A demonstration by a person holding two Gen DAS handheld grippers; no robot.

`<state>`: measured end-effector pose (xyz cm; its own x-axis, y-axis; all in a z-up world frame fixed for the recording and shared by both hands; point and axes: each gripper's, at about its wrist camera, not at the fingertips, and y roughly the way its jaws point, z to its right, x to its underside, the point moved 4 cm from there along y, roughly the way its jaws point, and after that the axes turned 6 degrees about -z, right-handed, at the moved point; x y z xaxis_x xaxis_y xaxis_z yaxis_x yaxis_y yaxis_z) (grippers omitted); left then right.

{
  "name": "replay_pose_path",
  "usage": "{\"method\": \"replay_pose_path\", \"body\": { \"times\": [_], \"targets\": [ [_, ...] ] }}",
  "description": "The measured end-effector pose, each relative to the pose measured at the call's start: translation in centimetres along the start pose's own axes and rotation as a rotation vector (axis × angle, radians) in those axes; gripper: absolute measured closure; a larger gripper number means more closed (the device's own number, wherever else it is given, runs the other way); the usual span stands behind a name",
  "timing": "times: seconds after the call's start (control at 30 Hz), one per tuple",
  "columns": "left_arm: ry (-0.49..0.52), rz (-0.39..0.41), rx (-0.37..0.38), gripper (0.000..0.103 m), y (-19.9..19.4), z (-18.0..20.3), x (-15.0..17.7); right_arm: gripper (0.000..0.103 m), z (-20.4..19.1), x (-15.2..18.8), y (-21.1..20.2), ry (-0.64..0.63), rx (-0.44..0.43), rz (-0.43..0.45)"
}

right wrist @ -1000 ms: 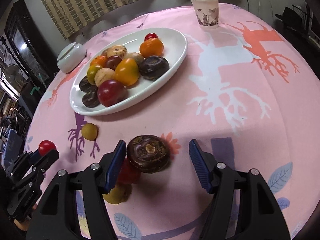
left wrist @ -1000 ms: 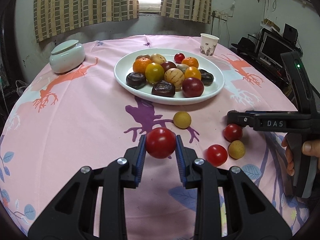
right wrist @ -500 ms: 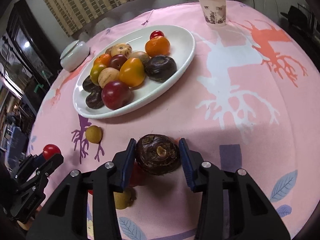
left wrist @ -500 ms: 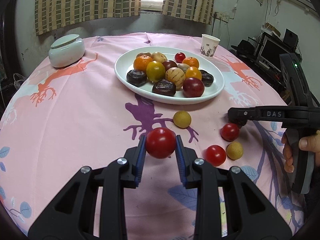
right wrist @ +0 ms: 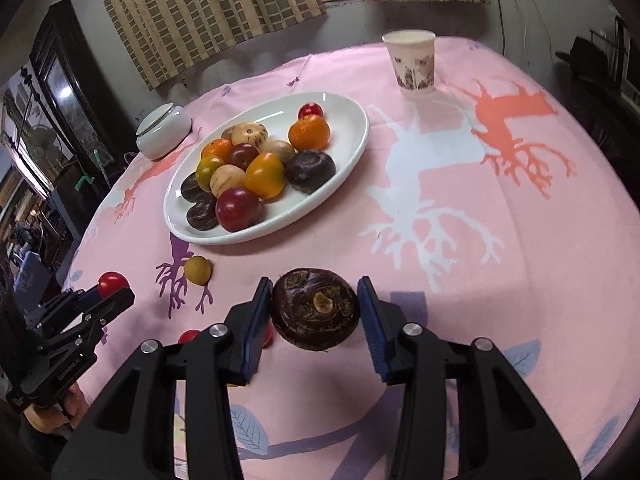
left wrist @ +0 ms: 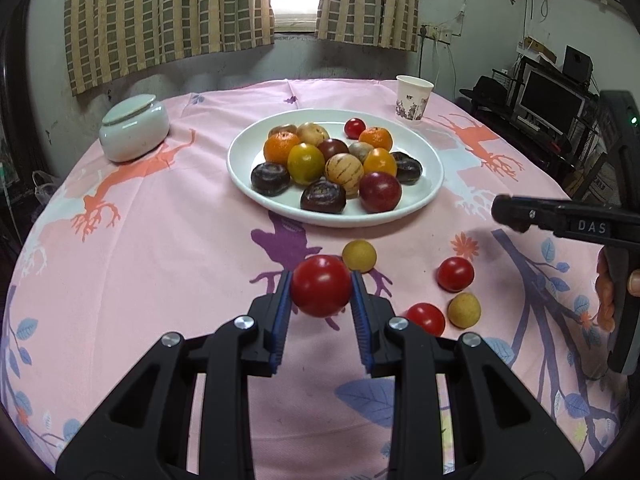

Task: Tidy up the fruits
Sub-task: 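Place the tomato and brown fruit on the white plate and open both tools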

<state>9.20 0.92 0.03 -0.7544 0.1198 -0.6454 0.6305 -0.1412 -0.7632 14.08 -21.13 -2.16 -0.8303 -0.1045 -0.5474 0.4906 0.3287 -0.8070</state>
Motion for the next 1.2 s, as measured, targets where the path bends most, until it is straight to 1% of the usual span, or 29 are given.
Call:
{"method": "replay_pose_path", "body": {
  "times": [0.07, 0.27, 0.43, 0.53, 0.67, 0.8, 1.03, 1.07, 1.1, 1.13, 1.2],
  "targets": [
    [0.002, -0.002, -0.012, 0.074, -0.1, -0.2, -0.9, 0.059, -0.5, -0.8, -0.6, -0.031, -0.005, 0.026],
    [-0.037, 0.001, 0.004, 0.074, 0.2, -1.2, -4.9, 0.059, -2.7, -4.0, -0.9, -0.127, 0.001, 0.079],
    [-0.079, -0.008, 0.007, 0.074, 2.3, -1.9, -8.5, 0.059, -4.3, -7.0, 0.2, -0.185, 0.007, 0.104],
    [-0.099, -0.021, 0.001, 0.074, 4.0, -2.3, -9.9, 0.059, -5.0, -8.6, 1.6, -0.205, 0.014, 0.109],
    [-0.114, -0.037, -0.016, 0.074, 6.2, -2.6, -11.2, 0.059, -5.6, -10.2, 4.0, -0.217, 0.016, 0.097],
    [-0.128, -0.058, -0.039, 0.074, 8.1, -2.9, -11.7, 0.059, -5.7, -11.4, 6.3, -0.197, 0.001, 0.081],
    [-0.150, -0.073, -0.051, 0.074, 9.7, -3.5, -11.8, 0.059, -5.8, -12.3, 9.0, -0.151, 0.005, 0.062],
    [-0.156, -0.072, -0.051, 0.072, 9.7, -3.6, -11.8, 0.059, -5.8, -12.4, 9.2, -0.143, -0.005, 0.064],
    [-0.163, -0.065, -0.053, 0.062, 9.6, -3.7, -11.9, 0.058, -5.8, -12.6, 9.3, -0.130, -0.013, 0.066],
    [-0.176, -0.052, -0.085, 0.056, 9.3, -4.0, -11.8, 0.057, -5.7, -12.6, 9.4, -0.118, -0.023, 0.069],
    [-0.186, -0.017, -0.100, 0.040, 8.2, -4.3, -11.7, 0.048, -5.4, -12.5, 8.7, -0.090, -0.020, 0.097]
  ]
}}
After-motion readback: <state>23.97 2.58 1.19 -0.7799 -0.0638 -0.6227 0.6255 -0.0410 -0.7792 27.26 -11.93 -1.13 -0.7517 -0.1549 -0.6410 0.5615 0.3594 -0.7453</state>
